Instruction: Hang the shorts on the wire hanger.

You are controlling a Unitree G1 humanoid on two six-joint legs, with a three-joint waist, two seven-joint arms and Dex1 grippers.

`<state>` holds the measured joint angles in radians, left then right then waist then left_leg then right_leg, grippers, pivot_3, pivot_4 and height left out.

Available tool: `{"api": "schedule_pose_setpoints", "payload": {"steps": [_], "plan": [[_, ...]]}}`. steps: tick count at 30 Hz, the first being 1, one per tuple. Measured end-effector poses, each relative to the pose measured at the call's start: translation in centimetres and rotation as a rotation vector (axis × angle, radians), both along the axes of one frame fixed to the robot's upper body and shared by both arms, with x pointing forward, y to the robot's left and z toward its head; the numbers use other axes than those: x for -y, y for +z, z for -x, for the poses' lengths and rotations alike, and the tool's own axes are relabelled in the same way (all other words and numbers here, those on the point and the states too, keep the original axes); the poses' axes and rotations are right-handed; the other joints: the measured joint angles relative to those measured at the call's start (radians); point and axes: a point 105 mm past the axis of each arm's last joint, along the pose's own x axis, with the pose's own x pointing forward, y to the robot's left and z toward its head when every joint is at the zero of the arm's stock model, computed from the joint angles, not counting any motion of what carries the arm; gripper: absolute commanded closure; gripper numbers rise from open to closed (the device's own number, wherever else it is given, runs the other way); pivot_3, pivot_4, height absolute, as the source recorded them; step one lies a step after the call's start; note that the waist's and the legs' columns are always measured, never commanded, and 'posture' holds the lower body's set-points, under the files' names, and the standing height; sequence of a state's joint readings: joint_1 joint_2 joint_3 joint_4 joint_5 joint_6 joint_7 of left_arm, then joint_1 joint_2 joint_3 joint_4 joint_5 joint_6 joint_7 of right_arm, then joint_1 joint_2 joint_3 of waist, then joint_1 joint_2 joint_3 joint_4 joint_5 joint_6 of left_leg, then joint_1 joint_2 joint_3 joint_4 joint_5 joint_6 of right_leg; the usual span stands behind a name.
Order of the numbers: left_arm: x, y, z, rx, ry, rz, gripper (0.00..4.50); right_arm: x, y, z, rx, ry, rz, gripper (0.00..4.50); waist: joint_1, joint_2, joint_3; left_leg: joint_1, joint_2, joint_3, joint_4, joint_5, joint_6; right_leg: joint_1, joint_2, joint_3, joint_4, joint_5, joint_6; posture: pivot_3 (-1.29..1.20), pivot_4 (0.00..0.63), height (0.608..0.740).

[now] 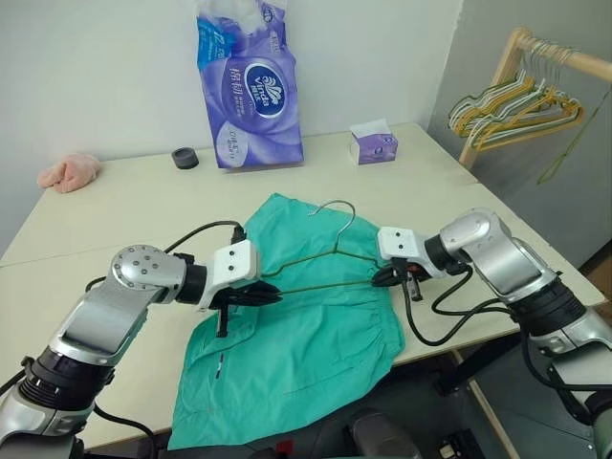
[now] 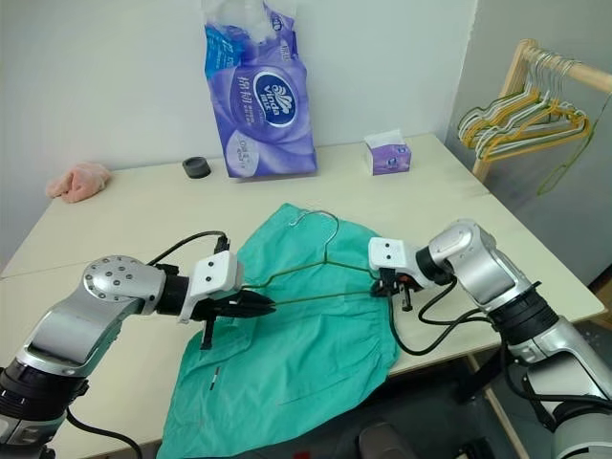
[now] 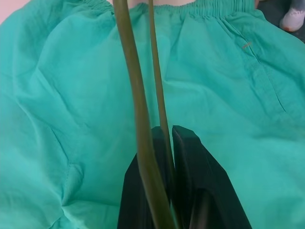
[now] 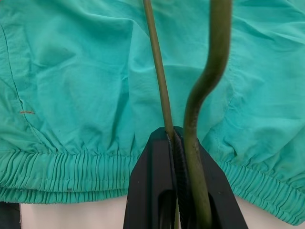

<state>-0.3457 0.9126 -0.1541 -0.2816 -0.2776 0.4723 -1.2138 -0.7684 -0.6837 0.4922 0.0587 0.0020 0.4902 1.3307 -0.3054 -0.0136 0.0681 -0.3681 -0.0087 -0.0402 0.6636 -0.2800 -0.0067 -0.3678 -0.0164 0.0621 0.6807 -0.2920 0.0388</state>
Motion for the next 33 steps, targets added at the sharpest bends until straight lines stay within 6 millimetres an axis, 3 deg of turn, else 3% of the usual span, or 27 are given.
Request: {"api": "schedule_pose_setpoints", "payload": {"steps": [2,3,11,19,24,33], "plan": [[0.1,0.0,0.0,-0.007,0.000,0.006,4.50,0.0,0.0,0.0,-0.002,-0.003,0.001,4.48,0.000,0.000,0.000,0.000,0.000,0.000,0.000,0.000,0.000,0.000,0.000,0.000,0.000,0.000,0.000,-0.29,0.008,0.740],[0.2,0.0,0.0,-0.028,0.015,0.035,3.86,0.2,0.0,0.0,-0.004,-0.011,0.003,4.50,0.000,0.000,0.000,0.000,0.000,0.000,0.000,0.000,0.000,0.000,0.000,0.000,0.000,0.000,0.000,-0.29,0.008,0.740],[0.6,0.3,-1.2,0.006,0.084,0.149,1.67,1.1,-0.1,0.5,-0.034,-0.057,-0.009,4.50,0.001,0.000,0.000,-0.001,0.000,-0.001,0.001,0.000,0.000,0.000,0.000,-0.001,0.000,0.000,0.000,-0.30,0.010,0.740],[-2.7,1.5,-4.2,0.078,0.305,0.263,1.67,4.3,-0.2,1.4,-0.116,-0.226,-0.061,4.50,0.001,0.000,0.000,-0.002,0.000,-0.001,0.001,0.000,0.000,-0.001,0.000,-0.001,0.000,0.000,0.000,-0.32,0.019,0.740],[-5.6,2.7,-5.5,0.116,0.433,0.320,1.67,8.7,-0.5,3.4,-0.228,-0.454,-0.131,4.50,0.004,0.000,0.000,-0.005,0.000,-0.002,0.002,0.000,0.000,-0.002,-0.001,-0.002,0.000,0.000,0.000,-0.34,0.032,0.740],[-4.3,0.8,-2.3,-0.020,0.277,0.311,1.67,12.6,-2.2,7.8,-0.412,-0.769,-0.253,4.50,-0.002,-0.001,0.001,-0.006,0.000,-0.001,0.002,0.000,0.000,-0.003,0.001,-0.001,0.000,-0.001,0.001,-0.37,0.048,0.740]]}}
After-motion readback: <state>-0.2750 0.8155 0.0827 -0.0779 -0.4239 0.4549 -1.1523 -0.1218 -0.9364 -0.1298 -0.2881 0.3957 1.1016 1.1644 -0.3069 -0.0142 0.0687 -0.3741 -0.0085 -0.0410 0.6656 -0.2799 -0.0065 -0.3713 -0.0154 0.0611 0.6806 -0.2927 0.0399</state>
